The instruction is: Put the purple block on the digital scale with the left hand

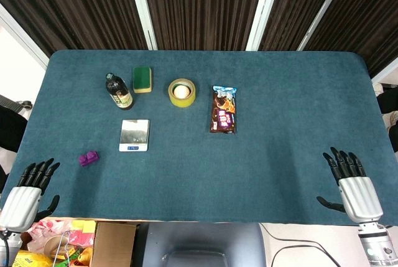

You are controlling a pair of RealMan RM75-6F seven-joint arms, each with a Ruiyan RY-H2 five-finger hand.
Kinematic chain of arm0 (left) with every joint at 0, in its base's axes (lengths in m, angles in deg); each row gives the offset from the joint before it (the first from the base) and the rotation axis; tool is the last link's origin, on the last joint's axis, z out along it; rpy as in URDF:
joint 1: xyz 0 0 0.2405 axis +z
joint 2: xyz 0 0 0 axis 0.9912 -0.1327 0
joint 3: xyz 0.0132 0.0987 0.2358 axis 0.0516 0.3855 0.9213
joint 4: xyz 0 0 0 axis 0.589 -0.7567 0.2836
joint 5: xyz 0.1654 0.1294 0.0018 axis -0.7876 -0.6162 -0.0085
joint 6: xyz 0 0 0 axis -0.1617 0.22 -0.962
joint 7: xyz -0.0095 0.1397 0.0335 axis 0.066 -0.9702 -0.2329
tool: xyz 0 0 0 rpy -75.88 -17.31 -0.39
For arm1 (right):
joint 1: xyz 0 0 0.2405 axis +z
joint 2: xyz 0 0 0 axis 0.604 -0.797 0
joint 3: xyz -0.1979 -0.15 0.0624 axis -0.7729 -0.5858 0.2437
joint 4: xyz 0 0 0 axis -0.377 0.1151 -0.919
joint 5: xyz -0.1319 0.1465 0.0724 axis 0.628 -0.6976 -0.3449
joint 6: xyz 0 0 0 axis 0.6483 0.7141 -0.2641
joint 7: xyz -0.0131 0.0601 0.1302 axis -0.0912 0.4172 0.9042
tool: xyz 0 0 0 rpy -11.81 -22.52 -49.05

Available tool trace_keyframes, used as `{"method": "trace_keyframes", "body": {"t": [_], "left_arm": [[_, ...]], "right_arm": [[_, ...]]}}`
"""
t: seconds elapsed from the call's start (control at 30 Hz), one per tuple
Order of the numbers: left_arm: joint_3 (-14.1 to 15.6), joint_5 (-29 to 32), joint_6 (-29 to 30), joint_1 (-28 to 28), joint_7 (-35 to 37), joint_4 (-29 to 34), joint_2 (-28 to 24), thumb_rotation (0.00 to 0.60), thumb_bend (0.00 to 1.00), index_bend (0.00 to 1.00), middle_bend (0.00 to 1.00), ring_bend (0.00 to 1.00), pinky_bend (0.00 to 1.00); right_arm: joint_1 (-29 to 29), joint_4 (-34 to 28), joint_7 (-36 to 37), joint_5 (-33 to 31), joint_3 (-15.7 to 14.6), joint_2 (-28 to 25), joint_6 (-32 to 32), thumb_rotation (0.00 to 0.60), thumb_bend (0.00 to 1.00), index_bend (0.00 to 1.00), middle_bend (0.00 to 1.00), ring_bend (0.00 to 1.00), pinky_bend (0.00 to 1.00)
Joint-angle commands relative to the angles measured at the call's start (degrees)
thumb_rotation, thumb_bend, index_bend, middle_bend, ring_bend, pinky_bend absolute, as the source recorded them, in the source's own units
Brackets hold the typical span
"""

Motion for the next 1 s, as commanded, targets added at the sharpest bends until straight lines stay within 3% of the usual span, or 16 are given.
{"method": "trace_keyframes", "body": {"t": [0.03, 0.17, 0.3, 0.7, 1.0], "left_arm": [[0.1, 0.0, -0.2, 0.1, -0.6, -0.3, 0.6, 0.6, 0.42, 0.0, 0.0, 0.0, 0.03], [-0.5, 0.8, -2.0, -1.0, -0.8, -0.4, 2.2, 0.6, 0.42, 0.0, 0.0, 0.0, 0.04], [-2.0, 1.6, -5.1, -3.6, -1.8, -5.3, 7.1, 0.6, 0.41, 0.0, 0.0, 0.0, 0.09], [-10.1, 13.1, -16.6, -12.0, 0.9, -20.0, 19.0, 0.6, 0.4, 0.02, 0.08, 0.02, 0.07], [-11.0, 17.0, -20.5, -14.7, -0.3, -25.5, 24.2, 0.6, 0.37, 0.08, 0.15, 0.06, 0.07]], "right_arm": [[0.0, 0.0, 0.1, 0.0, 0.0, 0.0, 0.0, 0.6, 0.15, 0.0, 0.0, 0.0, 0.0], [-0.1, 0.0, 0.2, 0.2, -0.1, -0.1, 0.1, 0.6, 0.15, 0.0, 0.0, 0.0, 0.0], [-0.1, -0.1, 0.6, 0.5, -0.4, -0.2, 0.0, 0.6, 0.15, 0.0, 0.0, 0.0, 0.0], [0.1, 0.0, 0.9, -0.8, -0.3, -0.4, -1.5, 0.6, 0.15, 0.0, 0.0, 0.0, 0.0], [0.3, -0.1, 1.7, -0.7, -0.5, -0.7, -2.1, 0.6, 0.15, 0.0, 0.0, 0.0, 0.0]]}}
